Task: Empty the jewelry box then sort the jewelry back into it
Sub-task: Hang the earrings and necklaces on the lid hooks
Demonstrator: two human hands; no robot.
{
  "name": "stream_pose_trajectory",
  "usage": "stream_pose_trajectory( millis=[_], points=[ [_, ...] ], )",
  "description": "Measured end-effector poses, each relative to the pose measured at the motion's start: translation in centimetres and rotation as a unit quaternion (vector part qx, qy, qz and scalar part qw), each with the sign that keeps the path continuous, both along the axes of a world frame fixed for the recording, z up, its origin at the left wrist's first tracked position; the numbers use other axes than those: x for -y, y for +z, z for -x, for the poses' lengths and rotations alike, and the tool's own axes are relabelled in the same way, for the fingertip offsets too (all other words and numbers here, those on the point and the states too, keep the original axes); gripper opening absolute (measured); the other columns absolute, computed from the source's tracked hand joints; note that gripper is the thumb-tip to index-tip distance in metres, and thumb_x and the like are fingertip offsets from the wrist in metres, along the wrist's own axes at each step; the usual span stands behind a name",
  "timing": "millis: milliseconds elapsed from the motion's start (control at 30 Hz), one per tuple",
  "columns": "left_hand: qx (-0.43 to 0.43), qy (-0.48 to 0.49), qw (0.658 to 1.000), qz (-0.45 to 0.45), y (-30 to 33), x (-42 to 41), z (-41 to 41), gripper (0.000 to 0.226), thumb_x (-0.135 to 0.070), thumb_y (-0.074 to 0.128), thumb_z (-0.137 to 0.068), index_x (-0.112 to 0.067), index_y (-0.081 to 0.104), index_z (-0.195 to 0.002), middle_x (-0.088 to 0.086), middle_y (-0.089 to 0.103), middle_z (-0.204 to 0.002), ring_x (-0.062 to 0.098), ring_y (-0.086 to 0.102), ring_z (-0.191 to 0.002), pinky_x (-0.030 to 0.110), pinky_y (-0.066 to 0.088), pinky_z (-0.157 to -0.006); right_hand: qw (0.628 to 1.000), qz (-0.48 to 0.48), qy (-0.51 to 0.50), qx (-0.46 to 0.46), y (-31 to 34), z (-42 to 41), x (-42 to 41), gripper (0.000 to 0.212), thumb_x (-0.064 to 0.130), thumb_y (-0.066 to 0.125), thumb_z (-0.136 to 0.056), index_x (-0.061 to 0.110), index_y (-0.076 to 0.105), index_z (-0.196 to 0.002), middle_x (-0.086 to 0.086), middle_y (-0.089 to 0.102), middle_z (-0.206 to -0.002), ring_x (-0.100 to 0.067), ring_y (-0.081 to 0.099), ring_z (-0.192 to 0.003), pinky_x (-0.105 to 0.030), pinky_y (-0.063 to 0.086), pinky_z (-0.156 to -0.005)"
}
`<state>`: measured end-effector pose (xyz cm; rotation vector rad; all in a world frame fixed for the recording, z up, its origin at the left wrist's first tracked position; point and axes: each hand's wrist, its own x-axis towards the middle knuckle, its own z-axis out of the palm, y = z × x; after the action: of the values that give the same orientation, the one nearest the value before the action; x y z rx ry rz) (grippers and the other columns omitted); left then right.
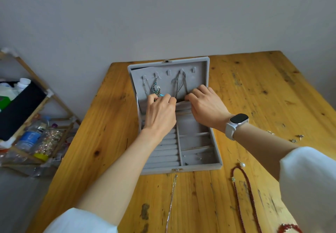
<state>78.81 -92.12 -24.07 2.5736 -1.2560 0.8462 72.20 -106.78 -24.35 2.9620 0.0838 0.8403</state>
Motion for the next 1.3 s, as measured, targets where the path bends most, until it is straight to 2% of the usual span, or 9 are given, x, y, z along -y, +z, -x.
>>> stream_pose_trajectory(
  millis=[100,233,400,700,800,900,1000,1100,1300],
  points=[
    [-0.007,0.003,1.000,-0.006,0.1,0.0,-0.2,0.017,0.005,0.068,-0.060,-0.007,0.059,-0.068,0.009,0.057,-0.068,0.030,0.055,-0.053,0.035,0.026,-0.072,1.000,-0.012,0.013,0.010,0.0,0.2,0.3,0.026,-0.003,0.067,-0.067,0.003,0.066,-0.092,-0.015,0.062,-0.088,-0.034,0.058,-0.072,-0.034,0.046,-0.059],
    [0.030,0.030,0.999,-0.014,0.6,0.0,0.2,0.018,0.000,0.066,-0.058,-0.011,0.052,-0.064,0.007,0.057,-0.057,0.028,0.054,-0.059,0.036,0.025,-0.072,1.000,-0.019,-0.004,0.022,0.2,0.1,0.1,0.022,-0.001,0.071,-0.069,0.005,0.063,-0.088,-0.012,0.060,-0.081,-0.032,0.056,-0.068,-0.033,0.043,-0.057],
    [0.069,0.036,0.997,-0.006,0.8,-0.3,0.7,0.019,0.002,0.049,-0.059,-0.012,0.054,-0.070,0.004,0.058,-0.061,0.027,0.055,-0.067,0.035,0.026,-0.071,0.999,-0.039,-0.022,0.027,0.3,-0.3,-0.3,0.020,-0.003,0.071,-0.067,0.007,0.059,-0.079,-0.013,0.056,-0.076,-0.031,0.052,-0.063,-0.033,0.037,-0.054],
    [0.006,-0.009,1.000,0.010,0.4,-0.3,0.0,0.028,0.011,0.062,-0.059,-0.008,0.055,-0.078,0.008,0.058,-0.068,0.028,0.056,-0.055,0.036,0.035,-0.069,0.998,-0.048,-0.020,0.021,0.5,-0.1,-0.4,0.023,-0.005,0.068,-0.066,0.005,0.064,-0.086,-0.013,0.060,-0.080,-0.033,0.058,-0.068,-0.034,0.040,-0.055],
    [0.015,-0.004,1.000,0.014,0.1,-0.6,0.3,0.026,0.002,0.062,-0.066,-0.007,0.059,-0.090,0.008,0.064,-0.075,0.029,0.061,-0.071,0.035,0.029,-0.071,0.998,-0.058,-0.008,0.018,0.8,1.1,-0.5,0.028,-0.006,0.061,-0.071,0.003,0.063,-0.097,-0.015,0.062,-0.094,-0.035,0.060,-0.079,-0.036,0.044,-0.059],
    [0.005,-0.009,0.999,0.032,-0.4,-1.5,1.5,0.033,-0.006,0.058,-0.073,-0.007,0.060,-0.105,0.008,0.066,-0.103,0.028,0.059,-0.099,0.038,0.037,-0.079,0.994,-0.105,-0.002,0.015,0.9,3.6,-0.9,0.028,0.000,0.048,-0.079,0.003,0.061,-0.104,-0.016,0.061,-0.104,-0.036,0.058,-0.090,-0.040,0.047,-0.064],
    [-0.045,-0.013,0.996,0.072,-0.6,-2.4,4.4,0.033,-0.008,0.055,-0.076,-0.007,0.060,-0.109,0.010,0.061,-0.116,0.028,0.055,-0.109,0.040,0.040,-0.085,0.982,-0.188,-0.018,-0.010,0.4,7.5,-1.3,0.025,0.001,0.048,-0.084,0.005,0.061,-0.105,-0.014,0.060,-0.104,-0.035,0.057,-0.093,-0.043,0.049,-0.073],
    [-0.086,-0.035,0.990,0.108,-1.1,-3.2,8.6,0.031,-0.015,0.047,-0.079,-0.010,0.060,-0.106,0.008,0.060,-0.114,0.022,0.048,-0.103,0.036,0.031,-0.083,0.965,-0.248,-0.062,-0.051,-0.3,12.2,-1.4,0.021,0.005,0.052,-0.086,0.008,0.062,-0.104,-0.011,0.060,-0.101,-0.031,0.057,-0.095,-0.044,0.048,-0.080],
    [-0.189,-0.166,0.967,0.048,-3.8,-4.7,17.4,0.030,-0.022,0.042,-0.081,-0.013,0.063,-0.101,0.003,0.063,-0.103,0.022,0.057,-0.097,0.032,0.036,-0.080,0.940,-0.222,-0.146,-0.216,-2.8,18.4,-2.0,0.030,0.020,0.054,-0.087,0.014,0.060,-0.115,-0.012,0.054,-0.117,-0.033,0.046,-0.109,-0.042,0.040,-0.092]
  ],
)
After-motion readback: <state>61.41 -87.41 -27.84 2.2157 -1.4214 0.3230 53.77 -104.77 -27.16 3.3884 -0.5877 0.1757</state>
